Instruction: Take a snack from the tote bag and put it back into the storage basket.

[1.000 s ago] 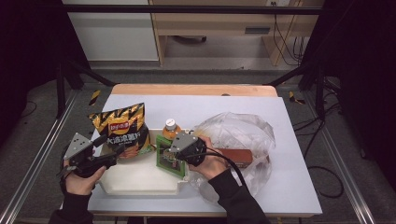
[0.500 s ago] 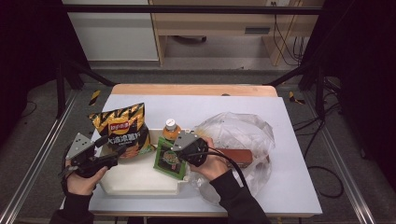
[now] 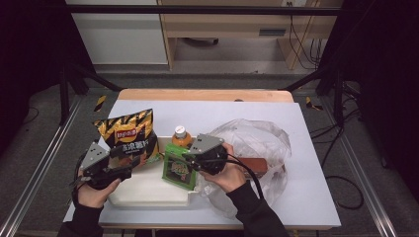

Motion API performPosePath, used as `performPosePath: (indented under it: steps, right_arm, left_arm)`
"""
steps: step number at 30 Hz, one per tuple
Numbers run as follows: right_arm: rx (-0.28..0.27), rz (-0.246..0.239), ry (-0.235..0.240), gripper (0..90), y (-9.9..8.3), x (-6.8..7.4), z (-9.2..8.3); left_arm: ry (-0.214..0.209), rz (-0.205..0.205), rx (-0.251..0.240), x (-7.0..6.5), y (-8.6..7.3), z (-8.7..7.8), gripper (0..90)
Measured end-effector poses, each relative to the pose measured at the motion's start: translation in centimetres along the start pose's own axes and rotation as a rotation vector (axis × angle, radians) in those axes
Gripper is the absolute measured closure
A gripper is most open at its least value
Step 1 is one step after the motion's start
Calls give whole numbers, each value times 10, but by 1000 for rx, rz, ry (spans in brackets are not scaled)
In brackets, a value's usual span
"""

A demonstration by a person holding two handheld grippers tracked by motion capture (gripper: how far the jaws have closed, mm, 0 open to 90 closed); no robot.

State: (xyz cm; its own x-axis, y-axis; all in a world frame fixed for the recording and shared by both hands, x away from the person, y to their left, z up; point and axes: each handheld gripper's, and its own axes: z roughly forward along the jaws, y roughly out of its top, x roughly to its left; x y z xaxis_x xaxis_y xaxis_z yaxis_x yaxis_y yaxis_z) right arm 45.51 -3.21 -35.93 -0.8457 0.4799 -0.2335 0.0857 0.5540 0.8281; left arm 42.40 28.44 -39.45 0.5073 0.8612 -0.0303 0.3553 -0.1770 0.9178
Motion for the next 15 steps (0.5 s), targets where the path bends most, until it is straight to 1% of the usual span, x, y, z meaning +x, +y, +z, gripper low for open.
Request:
performPosePath:
  steps: [2, 5, 8, 11, 15]
  right_arm:
    - [-41, 40, -17, 614, 1, -4, -10]
    - [-83, 72, -48, 591, 1, -9, -23]
    - [-126, 113, -83, 571, -1, -16, -39]
    - [-149, 145, -120, 563, -4, -22, -53]
    - [-158, 177, -156, 550, -12, -28, -71]
  left_arm:
    - [-6, 5, 5, -2, 0, 1, 258]
    - [-17, 15, 15, -5, -1, 3, 264]
    - [-21, 20, 20, -7, -1, 4, 265]
    - [-24, 18, 18, -7, -1, 4, 265]
    - [-22, 15, 15, -7, -1, 4, 264]
